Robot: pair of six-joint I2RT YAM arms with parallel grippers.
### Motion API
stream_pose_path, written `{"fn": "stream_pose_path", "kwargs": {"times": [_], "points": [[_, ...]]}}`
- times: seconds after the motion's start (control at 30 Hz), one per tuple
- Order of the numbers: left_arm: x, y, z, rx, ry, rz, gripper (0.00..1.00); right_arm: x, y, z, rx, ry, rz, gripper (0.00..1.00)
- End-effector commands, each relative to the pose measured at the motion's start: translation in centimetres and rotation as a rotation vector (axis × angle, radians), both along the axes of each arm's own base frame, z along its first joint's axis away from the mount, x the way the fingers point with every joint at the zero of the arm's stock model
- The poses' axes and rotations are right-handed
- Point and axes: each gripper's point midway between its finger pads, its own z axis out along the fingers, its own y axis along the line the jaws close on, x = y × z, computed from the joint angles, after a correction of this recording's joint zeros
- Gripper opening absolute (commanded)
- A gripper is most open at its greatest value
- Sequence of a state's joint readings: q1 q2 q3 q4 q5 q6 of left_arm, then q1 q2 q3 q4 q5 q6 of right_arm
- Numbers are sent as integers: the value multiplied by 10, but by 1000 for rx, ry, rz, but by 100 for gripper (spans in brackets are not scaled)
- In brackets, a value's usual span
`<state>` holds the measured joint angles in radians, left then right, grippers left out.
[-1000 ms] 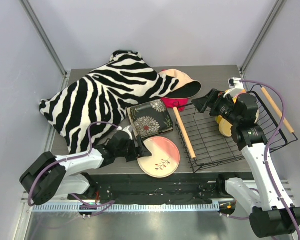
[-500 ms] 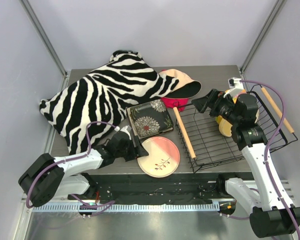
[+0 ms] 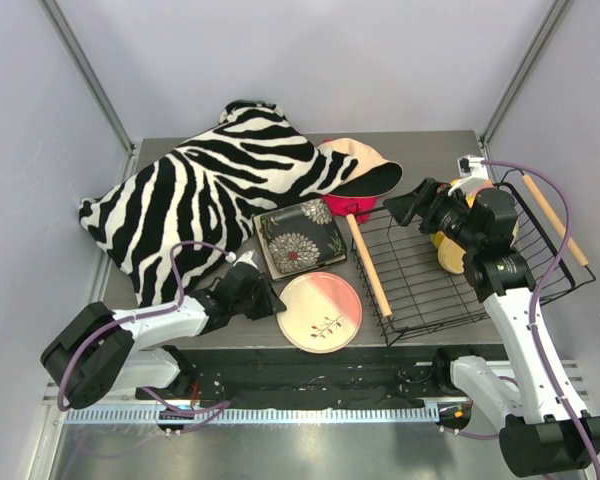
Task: Unload the plates from the dish rack
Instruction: Place the plate at the center of the board, then unload the plate from the dish rack.
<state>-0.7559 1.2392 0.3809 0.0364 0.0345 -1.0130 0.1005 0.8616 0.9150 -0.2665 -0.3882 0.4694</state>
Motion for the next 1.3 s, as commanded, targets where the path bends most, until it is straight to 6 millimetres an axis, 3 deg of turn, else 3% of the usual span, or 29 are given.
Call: {"fn": "stream_pose_path", "kwargs": {"times": [0.0, 0.13, 0.23, 0.47, 0.53, 0.6, 0.63, 0.67, 0.73, 0.77, 0.83, 0.87, 0.9, 0.97, 1.13, 1.27], "points": [[-18, 47, -48, 238, 90, 31, 31, -3, 1, 15, 12, -55, 10, 90], [-11, 51, -45, 270, 74, 35, 32, -3, 1, 15, 12, -57, 9, 90], [-5, 55, -39, 308, 52, 29, 38, -3, 0, 14, 7, -53, 0, 90], [2, 67, -21, 386, 10, 7, 61, 0, -12, 4, -31, -3, -66, 90], [0, 70, -15, 390, 6, 9, 69, 5, -24, 3, -63, 13, -131, 89], [7, 68, 3, 359, -43, 10, 75, 6, -36, -4, -103, 64, -194, 89], [7, 70, 8, 363, -49, 9, 84, 10, -49, -6, -137, 78, -262, 89], [15, 67, 28, 338, -109, 6, 88, 8, -56, -7, -156, 107, -294, 89], [23, 69, 45, 327, -159, 4, 99, 15, -79, -18, -207, 177, -415, 89], [35, 70, 66, 309, -221, 6, 100, 13, -86, -19, -226, 211, -443, 89], [45, 69, 87, 271, -267, -12, 100, 18, -107, -28, -266, 272, -544, 89], [56, 80, 95, 262, -278, 23, 100, 16, -114, -28, -284, 292, -575, 89], [64, 77, 115, 230, -318, -9, 100, 16, -119, -29, -297, 308, -599, 90], [81, 94, 131, 220, -332, 25, 100, 15, -134, -35, -336, 349, -683, 91], [118, 103, 183, 170, -402, 3, 100, 8, -151, -53, -367, 429, -790, 91], [140, 106, 198, 191, -439, -31, 100, -3, -158, -71, -358, 479, -860, 91]]}}
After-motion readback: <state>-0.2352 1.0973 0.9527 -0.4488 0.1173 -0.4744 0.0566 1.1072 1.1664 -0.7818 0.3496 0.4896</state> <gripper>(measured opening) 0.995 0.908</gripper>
